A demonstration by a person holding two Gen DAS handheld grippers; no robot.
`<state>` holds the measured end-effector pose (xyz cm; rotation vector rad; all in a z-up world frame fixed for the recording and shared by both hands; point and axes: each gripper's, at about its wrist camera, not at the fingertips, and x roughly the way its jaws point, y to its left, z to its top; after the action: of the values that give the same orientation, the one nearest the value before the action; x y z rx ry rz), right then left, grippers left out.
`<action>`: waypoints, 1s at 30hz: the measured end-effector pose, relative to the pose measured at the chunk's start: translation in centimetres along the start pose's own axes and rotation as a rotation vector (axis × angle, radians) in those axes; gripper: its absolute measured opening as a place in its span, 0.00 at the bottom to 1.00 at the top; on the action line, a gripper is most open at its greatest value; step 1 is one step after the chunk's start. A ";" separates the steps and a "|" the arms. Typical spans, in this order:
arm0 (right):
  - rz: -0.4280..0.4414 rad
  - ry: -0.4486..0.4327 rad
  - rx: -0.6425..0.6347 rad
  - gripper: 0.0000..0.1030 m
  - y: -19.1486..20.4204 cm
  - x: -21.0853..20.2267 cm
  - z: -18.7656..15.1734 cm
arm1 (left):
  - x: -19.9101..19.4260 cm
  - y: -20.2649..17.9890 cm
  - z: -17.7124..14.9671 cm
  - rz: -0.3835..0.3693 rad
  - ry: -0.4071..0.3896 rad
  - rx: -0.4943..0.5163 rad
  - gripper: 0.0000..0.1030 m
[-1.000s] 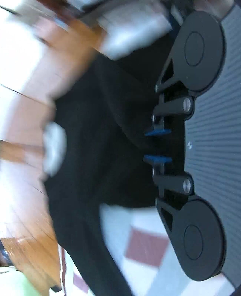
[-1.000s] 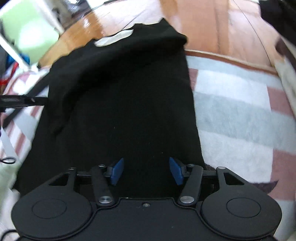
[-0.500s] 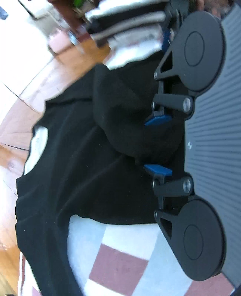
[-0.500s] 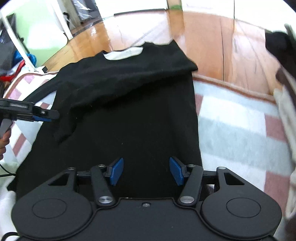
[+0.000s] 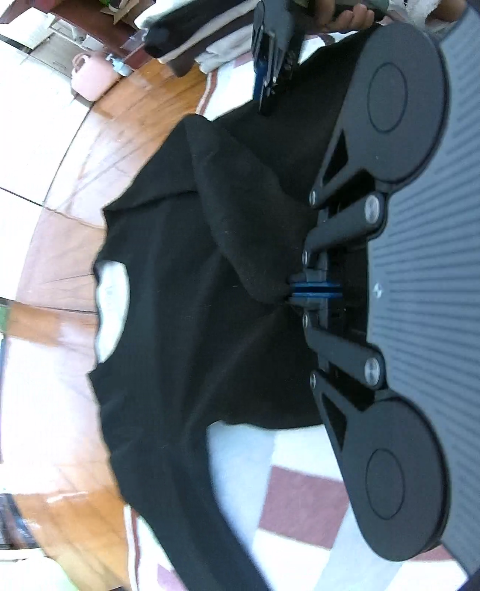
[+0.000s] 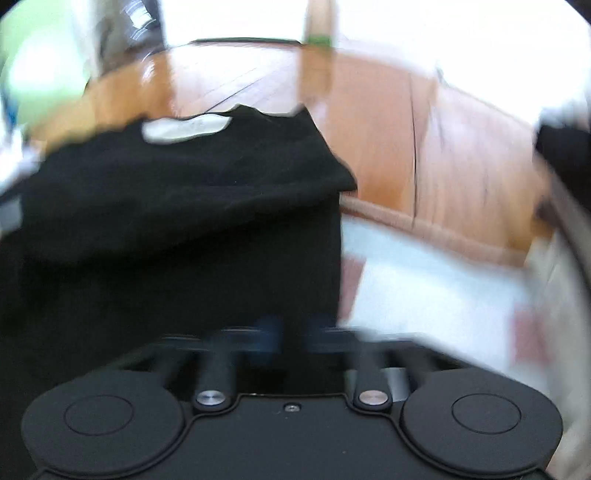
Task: Fold clothes
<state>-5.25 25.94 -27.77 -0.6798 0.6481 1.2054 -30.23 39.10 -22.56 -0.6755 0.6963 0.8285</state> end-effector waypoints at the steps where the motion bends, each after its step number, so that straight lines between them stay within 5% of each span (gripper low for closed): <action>1: -0.062 -0.014 -0.003 0.00 -0.2 -0.1 -0.1 | -0.4 0.0 0.2 0.009 -0.004 0.007 0.02; 3: -0.172 -0.034 -0.007 0.00 -0.7 -0.3 -0.1 | -1.0 0.1 0.5 0.036 0.000 0.023 0.02; 7: -0.226 0.019 -0.013 0.00 -1.2 0.7 -0.1 | -0.9 1.1 0.4 0.070 0.015 0.006 0.02; 9: -0.237 0.046 0.000 0.10 -1.8 1.0 0.0 | -0.6 1.9 0.3 0.051 0.025 -0.034 0.02; 15: 0.006 -0.064 0.292 0.25 -8.0 -1.7 2.2 | -0.2 3.4 1.0 0.030 0.037 -0.086 0.02; 23: 0.114 -0.021 -0.003 0.32 -5.1 3.7 6.1 | -2.6 4.5 6.4 0.043 -0.050 -0.006 0.02; 27: -0.031 -0.057 -0.223 0.42 -1.5 6.2 7.2 | -4.6 4.2 9.5 0.263 -0.152 0.096 0.02; 30: -0.063 -0.099 -0.214 0.46 -0.6 7.6 8.6 | -7.3 3.7 11.6 0.282 -0.263 0.138 0.02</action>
<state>-2.17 37.01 -28.00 -0.8077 0.4161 1.2523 -33.66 46.69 -11.08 -0.3383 0.6101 1.0953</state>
